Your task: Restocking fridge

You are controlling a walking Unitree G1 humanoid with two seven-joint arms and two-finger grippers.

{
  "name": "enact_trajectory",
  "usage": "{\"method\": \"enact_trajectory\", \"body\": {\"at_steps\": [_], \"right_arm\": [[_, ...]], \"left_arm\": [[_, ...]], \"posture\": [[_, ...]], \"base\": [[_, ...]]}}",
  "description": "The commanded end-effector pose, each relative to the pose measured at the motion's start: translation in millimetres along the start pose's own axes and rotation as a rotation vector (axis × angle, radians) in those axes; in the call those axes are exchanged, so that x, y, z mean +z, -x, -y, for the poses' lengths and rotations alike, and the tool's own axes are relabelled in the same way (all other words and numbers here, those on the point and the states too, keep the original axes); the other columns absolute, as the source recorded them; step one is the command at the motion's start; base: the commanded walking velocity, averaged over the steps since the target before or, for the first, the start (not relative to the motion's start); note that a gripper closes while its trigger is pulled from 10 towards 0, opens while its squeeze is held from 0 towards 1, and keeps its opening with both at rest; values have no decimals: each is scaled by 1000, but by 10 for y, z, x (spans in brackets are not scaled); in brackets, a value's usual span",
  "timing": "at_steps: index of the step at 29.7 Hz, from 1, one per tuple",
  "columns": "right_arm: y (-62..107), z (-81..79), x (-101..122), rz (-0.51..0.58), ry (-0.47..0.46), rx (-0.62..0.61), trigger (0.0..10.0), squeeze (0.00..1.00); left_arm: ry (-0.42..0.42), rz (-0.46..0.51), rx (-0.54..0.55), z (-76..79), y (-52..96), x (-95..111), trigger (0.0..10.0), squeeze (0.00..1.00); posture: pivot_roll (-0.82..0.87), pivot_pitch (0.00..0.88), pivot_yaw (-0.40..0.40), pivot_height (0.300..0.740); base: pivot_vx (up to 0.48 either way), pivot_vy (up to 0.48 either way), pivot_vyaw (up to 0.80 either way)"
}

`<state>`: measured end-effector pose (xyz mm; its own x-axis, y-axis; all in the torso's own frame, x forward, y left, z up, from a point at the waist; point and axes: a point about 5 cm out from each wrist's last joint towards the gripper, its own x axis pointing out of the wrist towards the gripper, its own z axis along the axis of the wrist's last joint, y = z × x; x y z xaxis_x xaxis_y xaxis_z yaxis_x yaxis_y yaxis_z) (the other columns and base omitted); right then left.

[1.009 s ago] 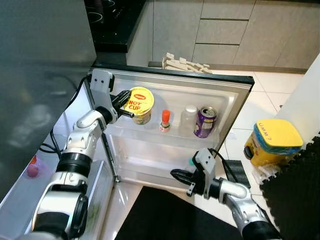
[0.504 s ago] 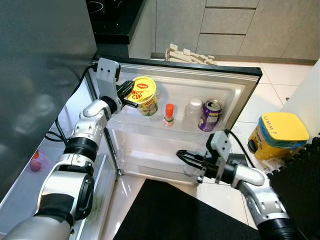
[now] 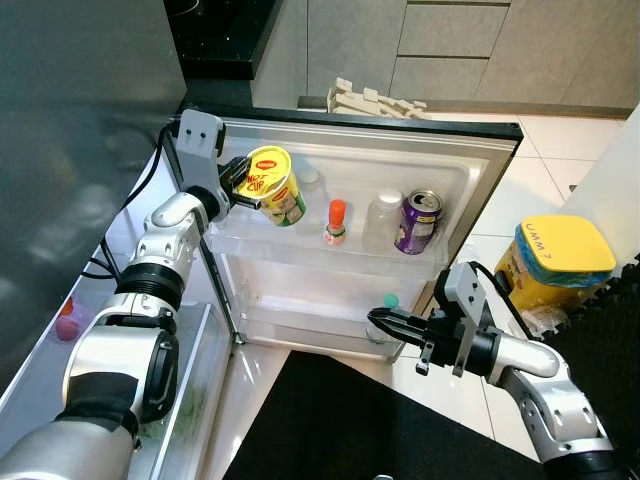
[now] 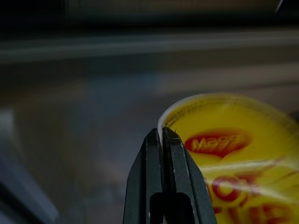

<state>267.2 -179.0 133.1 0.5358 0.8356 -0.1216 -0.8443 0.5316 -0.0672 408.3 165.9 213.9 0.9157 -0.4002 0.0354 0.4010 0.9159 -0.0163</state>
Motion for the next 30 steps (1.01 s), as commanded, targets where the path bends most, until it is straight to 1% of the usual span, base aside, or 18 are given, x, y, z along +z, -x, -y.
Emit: {"method": "enact_trajectory", "body": {"at_steps": [1,5,9,11,12,13,16,19,21,22,23,30], "right_arm": [[64,-5,6,0,-14,-15,10000,0],[86,-14,42,-2,-14,-19,10000,0],[90,-21,60,-1,-11,-20,10000,0],[85,-26,67,-1,-11,-20,10000,0],[79,-29,73,0,-9,-21,10000,0],[77,-32,77,0,-9,-22,10000,0],[74,-33,81,0,-9,-22,10000,0],[68,-29,90,-4,-4,-26,10000,0],[68,-29,90,-4,-4,-26,10000,0],[68,-23,94,-4,-2,-30,10000,0],[63,-14,109,-5,2,-39,10000,0],[66,-28,126,-3,2,-40,10000,0]], "left_arm": [[61,-47,39,-90,47,-86,10000,0],[81,-48,28,-61,25,-95,10000,0],[74,-51,21,-38,11,-100,10000,0],[85,-39,15,-18,-5,-84,10000,0],[97,-9,7,7,-25,-42,10000,0],[103,-1,1,16,-33,-27,10000,0],[107,8,-7,26,-40,-9,10000,0],[114,6,-45,74,-61,0,10000,0],[114,6,-45,74,-61,0,10000,0],[114,-2,-56,89,-63,-15,10000,0],[109,-30,-72,113,-53,-92,10000,0],[89,-66,-79,132,-22,-221,10000,0]], "posture": [[-8,168,42,740],[-10,169,43,740],[-12,169,47,740],[-13,170,49,740],[-13,170,49,740],[-13,175,53,740],[-12,175,54,740],[-11,175,62,740],[-11,175,62,740],[-11,175,62,740],[-10,176,69,740],[-13,175,79,740]], "base": [[0,0,0],[0,0,0],[0,0,0],[0,0,0],[0,0,0],[0,0,0],[0,0,0],[0,0,0],[0,0,0],[0,0,0],[0,0,0],[0,0,0]]}}
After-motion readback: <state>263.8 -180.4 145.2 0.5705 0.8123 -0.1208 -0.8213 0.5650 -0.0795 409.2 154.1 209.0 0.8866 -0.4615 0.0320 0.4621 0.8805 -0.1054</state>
